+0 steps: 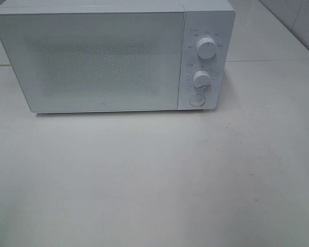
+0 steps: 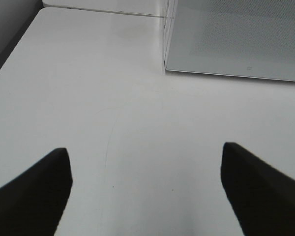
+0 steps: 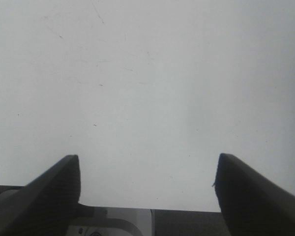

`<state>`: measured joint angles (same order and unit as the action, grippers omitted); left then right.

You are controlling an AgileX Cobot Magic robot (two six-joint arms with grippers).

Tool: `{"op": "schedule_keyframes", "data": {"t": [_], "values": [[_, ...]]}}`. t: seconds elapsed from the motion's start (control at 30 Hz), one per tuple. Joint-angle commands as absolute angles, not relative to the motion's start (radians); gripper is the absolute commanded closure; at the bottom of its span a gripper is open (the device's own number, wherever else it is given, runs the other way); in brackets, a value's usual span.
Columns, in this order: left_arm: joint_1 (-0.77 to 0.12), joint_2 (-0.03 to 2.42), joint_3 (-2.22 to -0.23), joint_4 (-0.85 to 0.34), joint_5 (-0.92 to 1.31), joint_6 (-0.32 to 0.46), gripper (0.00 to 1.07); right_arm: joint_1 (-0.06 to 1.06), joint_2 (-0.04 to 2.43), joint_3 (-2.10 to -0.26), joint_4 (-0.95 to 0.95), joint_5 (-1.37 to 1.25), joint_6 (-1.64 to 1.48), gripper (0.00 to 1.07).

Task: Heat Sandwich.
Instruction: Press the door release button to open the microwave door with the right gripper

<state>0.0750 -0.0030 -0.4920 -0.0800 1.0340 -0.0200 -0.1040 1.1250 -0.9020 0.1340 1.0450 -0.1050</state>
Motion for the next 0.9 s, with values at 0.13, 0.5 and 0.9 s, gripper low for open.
{"op": "schedule_keyframes", "data": {"t": [0.13,0.5,0.9], "values": [[0.077,-0.027,-0.49,-0.087,1.033,-0.019,0.3,-0.11,0.874,-0.801,0.145,1.086,-0.123,0.33],[0.077,-0.027,-0.49,-0.087,1.033,-0.019,0.3,-0.11,0.47,-0.64,0.122,1.087,-0.123,0.33],[0.077,-0.027,-0.49,-0.087,1.033,-0.019,0.3,-0.11,0.161,-0.509,0.093,1.044,-0.109,0.33]]}}
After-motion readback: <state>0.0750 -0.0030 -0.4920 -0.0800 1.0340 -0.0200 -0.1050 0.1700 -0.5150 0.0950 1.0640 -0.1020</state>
